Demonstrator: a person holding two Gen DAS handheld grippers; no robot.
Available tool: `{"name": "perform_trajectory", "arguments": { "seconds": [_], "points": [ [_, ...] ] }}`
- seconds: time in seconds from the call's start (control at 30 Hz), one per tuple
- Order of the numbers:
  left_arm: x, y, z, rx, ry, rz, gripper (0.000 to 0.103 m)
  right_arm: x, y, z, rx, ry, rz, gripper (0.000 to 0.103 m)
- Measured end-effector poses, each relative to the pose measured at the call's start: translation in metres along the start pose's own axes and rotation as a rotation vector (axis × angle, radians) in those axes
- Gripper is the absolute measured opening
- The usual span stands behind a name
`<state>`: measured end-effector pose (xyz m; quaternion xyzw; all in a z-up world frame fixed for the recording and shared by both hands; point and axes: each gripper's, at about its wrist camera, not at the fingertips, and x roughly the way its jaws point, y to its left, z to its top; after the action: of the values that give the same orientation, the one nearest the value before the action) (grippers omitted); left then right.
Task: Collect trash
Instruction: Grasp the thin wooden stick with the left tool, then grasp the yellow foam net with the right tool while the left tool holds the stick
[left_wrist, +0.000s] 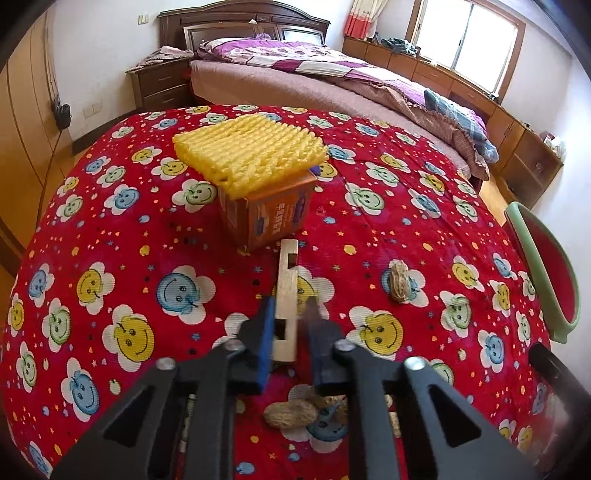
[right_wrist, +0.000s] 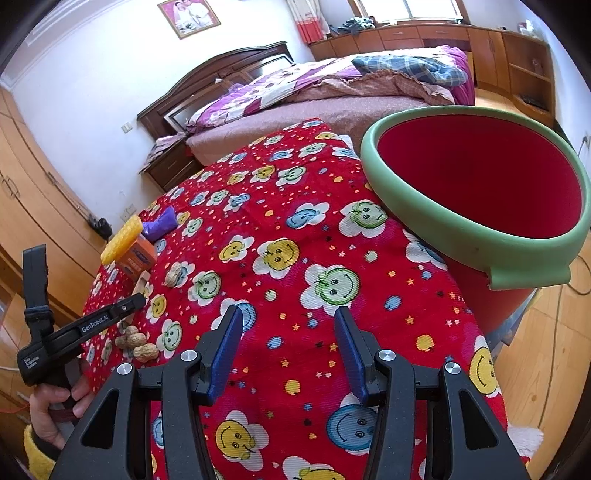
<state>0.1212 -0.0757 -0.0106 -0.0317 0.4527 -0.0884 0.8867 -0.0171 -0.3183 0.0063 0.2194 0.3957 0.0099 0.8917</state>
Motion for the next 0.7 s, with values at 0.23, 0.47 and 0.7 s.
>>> {"name": "perform_trajectory", "arguments": {
  "seconds": [0.23, 0.47, 0.7],
  "points": [
    [-0.012, 0.01, -0.002, -0.034, -0.017, -0.034, 0.009, 0.002, 0.012, 0.001, -0.023, 0.006, 0.009, 0.053],
    [-0.036, 0.029, -0.004, -0.073, -0.063, -0.034, 0.009, 0.005, 0.031, 0.004, -0.061, 0.015, 0.025, 0.053],
    [-0.054, 0.06, -0.001, -0.143, -0.105, -0.014, 0.009, 0.01, 0.051, 0.006, -0.091, 0.029, 0.044, 0.053]
  ]
}}
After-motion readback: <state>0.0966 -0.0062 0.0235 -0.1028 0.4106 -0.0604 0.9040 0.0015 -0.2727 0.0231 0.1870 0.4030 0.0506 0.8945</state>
